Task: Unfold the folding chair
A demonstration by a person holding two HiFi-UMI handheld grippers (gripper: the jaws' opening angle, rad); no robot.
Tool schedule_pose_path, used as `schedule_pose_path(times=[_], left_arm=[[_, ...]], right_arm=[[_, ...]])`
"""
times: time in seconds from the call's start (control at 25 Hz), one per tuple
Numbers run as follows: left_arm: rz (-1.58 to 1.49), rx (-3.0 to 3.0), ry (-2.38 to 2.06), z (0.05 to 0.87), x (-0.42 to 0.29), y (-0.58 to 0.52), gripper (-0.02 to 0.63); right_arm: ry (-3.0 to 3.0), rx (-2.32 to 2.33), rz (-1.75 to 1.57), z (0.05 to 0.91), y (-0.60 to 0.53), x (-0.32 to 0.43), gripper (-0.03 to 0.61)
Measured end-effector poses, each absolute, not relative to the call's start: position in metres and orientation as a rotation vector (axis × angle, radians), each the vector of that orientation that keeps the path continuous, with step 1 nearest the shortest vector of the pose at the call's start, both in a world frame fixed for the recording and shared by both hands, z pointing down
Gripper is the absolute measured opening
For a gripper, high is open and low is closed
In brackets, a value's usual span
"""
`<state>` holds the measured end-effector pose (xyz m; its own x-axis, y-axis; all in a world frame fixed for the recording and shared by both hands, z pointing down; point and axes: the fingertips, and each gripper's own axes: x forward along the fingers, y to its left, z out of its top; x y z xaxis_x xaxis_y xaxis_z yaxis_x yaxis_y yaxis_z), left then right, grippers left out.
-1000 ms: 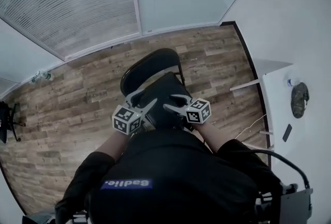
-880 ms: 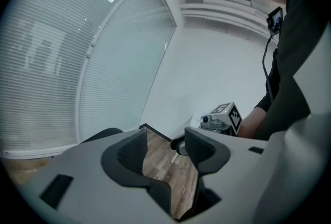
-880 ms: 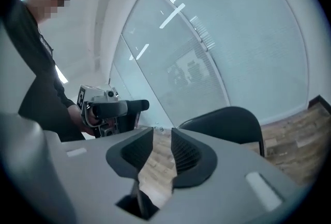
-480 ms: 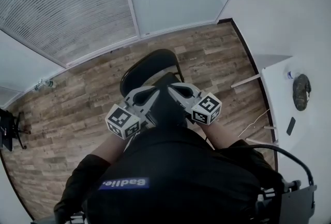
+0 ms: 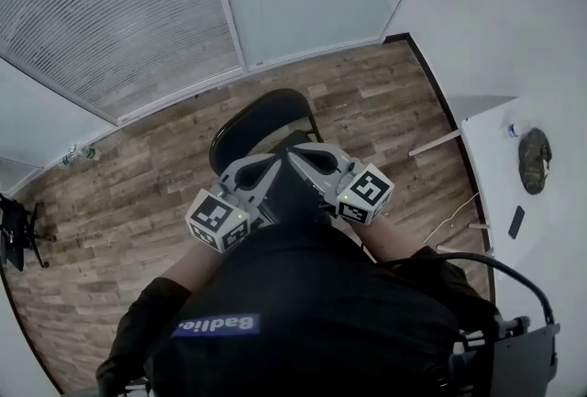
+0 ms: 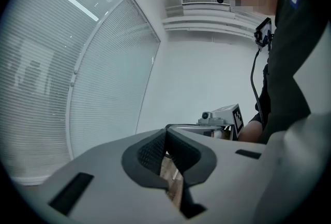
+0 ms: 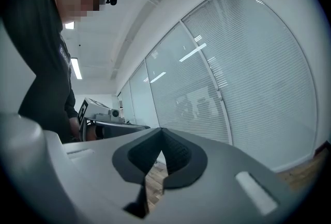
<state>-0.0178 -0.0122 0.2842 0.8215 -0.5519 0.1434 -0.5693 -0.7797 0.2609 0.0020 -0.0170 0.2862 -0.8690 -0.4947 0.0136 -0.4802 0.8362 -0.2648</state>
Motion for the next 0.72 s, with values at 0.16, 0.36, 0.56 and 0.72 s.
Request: schedule_pose_path(times=[0.16,0.36,0.56,0.72], left_arm=[[0.087,2.698,-0.881,0.287,-0.018,-0.007,0.005],[0.089,2.693,-0.898,0.285,-0.019,0.006,0.005],[0.086,2.689,-0.907,0.285,-0.021,0.016,0.005],[0.088,2.684,-0.912,0.288,-0.022,0.017,0.005]], right_arm=[[2.966,-0.771,-0.407,0.291,-0.009,0.003,0.002],[2.978,-0.755,-0.414,0.292,0.005,0.0,0.002],[2.976,-0.761,-0.419,0.292,0.014,0.001,0.002],[2.967,-0.772,-0.436,0.294,0.013,0.005,0.002]])
